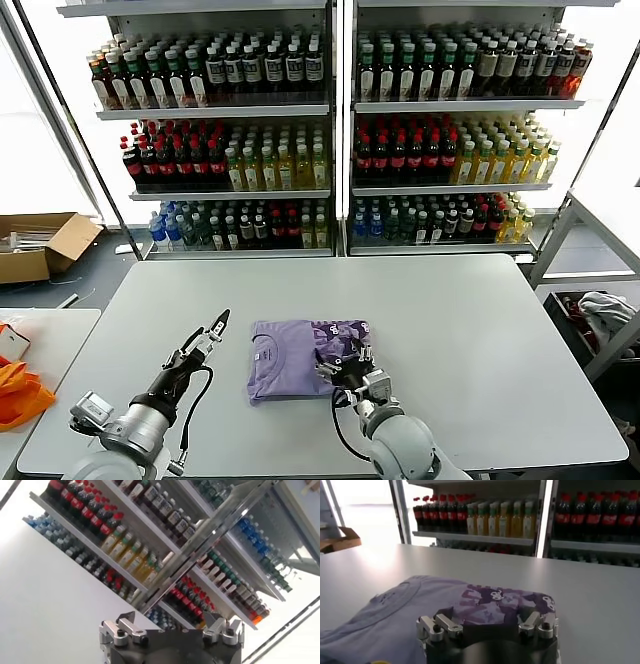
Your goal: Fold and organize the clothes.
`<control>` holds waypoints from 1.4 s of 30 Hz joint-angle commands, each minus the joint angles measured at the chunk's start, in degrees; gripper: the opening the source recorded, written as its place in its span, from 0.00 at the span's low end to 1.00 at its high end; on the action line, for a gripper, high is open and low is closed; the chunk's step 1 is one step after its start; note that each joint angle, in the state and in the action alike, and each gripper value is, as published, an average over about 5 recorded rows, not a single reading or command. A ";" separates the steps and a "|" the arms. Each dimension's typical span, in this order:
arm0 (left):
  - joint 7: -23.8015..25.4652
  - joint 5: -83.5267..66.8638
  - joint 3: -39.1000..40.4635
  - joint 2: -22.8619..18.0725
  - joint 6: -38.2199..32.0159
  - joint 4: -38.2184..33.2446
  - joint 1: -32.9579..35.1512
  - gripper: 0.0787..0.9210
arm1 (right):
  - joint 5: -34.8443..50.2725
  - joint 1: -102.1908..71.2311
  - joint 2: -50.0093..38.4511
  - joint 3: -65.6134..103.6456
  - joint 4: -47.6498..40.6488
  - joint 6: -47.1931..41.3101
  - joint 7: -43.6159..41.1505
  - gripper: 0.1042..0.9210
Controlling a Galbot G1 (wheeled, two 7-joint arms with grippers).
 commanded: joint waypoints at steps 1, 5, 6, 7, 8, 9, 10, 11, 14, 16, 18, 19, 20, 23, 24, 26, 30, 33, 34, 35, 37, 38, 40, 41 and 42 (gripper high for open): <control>0.06 -0.10 0.52 -0.23 0.04 0.27 -0.08 0.88 | -1.17 4.18 2.63 -2.84 6.12 2.51 2.43 0.88; 0.02 0.07 1.32 -0.40 0.05 0.75 -0.63 0.88 | -3.18 6.51 5.22 -4.27 3.42 3.05 1.37 0.88; 0.01 0.15 1.50 -0.50 0.05 0.87 -0.74 0.88 | -3.67 6.72 6.45 -4.91 1.05 3.06 1.32 0.88; 0.00 0.22 1.63 -0.60 0.05 0.95 -0.80 0.88 | -4.04 6.80 7.75 -5.51 -1.43 3.16 1.37 0.88; -0.01 0.28 1.72 -0.70 0.04 1.01 -0.82 0.88 | -4.33 6.84 9.53 -6.11 -4.39 3.25 1.47 0.88; -0.01 0.32 1.77 -0.79 0.04 1.05 -0.79 0.88 | -4.60 6.84 11.30 -6.47 -7.19 3.24 1.56 0.88; 0.00 0.35 1.75 -0.85 0.04 1.08 -0.72 0.88 | -4.99 6.84 12.93 -6.73 -9.91 3.26 1.67 0.88; 0.01 0.36 1.69 -0.89 0.04 1.10 -0.63 0.88 | -5.51 6.88 14.45 -6.93 -12.34 3.25 1.79 0.88; 0.05 0.31 1.18 -0.93 0.04 1.12 -0.29 0.88 | -6.87 7.15 17.16 -7.49 -17.68 2.58 2.51 0.88; 0.10 0.21 0.68 -0.95 0.03 1.08 -0.09 0.88 | -6.62 7.39 17.29 -7.82 -18.62 1.83 3.00 0.88; 0.16 0.05 0.29 -0.96 0.01 1.10 -0.03 0.88 | -5.29 7.69 16.61 -8.10 -17.85 0.53 3.78 0.88; 0.18 0.00 0.17 -0.97 0.00 1.14 -0.05 0.88 | -4.61 7.84 16.20 -8.20 -17.22 -0.25 4.26 0.88; 0.20 -0.04 0.12 -0.97 -0.01 1.20 -0.11 0.88 | -4.04 7.97 15.71 -8.31 -16.43 -1.12 4.78 0.88; 0.19 -0.06 0.21 -0.96 -0.02 1.29 -0.50 0.88 | -3.45 8.08 14.31 -8.69 -14.42 -3.77 6.18 0.88; 0.18 -0.05 0.29 -0.92 -0.01 1.28 -0.69 0.88 | -3.46 7.99 13.88 -8.84 -13.82 -4.58 6.68 0.88; 0.14 -0.05 0.44 -0.79 0.01 1.28 -1.02 0.88 | -3.40 7.57 13.28 -9.06 -12.80 -6.45 7.77 0.88; 0.06 -0.05 0.70 -0.36 0.03 1.20 -1.43 0.88 | -3.07 6.26 12.40 -8.95 -10.02 -6.56 8.65 0.88; 0.02 -0.07 0.61 -0.02 0.04 0.82 -1.33 0.88 | -2.98 5.67 11.18 -8.32 -5.48 -2.13 7.84 0.88; 0.02 -0.09 0.53 0.08 0.04 0.68 -1.23 0.88 | -3.03 5.56 10.53 -7.96 -3.53 -0.45 7.56 0.88; 0.03 -0.11 0.41 0.15 0.04 0.57 -1.12 0.88 | -3.21 5.44 9.71 -7.45 -1.31 1.34 7.18 0.88; 0.05 -0.15 0.17 0.23 0.04 0.42 -0.89 0.88 | -3.68 4.90 7.41 -5.90 3.45 4.57 6.12 0.88; 0.11 -0.15 0.04 0.24 0.04 0.40 -0.77 0.88 | -3.89 4.47 6.14 -5.03 5.45 5.89 5.54 0.88; 0.38 -0.07 -0.35 0.25 0.04 0.40 -0.54 0.88 | -4.48 2.72 3.25 -2.72 9.40 8.43 4.05 0.88; 0.58 0.01 -0.60 0.26 0.05 0.40 -0.44 0.88 | -4.86 1.35 1.79 -1.24 11.03 9.66 3.28 0.88; 0.82 0.10 -0.94 0.26 0.07 0.38 -0.35 0.88 | -5.32 -0.28 0.46 0.51 12.63 10.75 2.50 0.88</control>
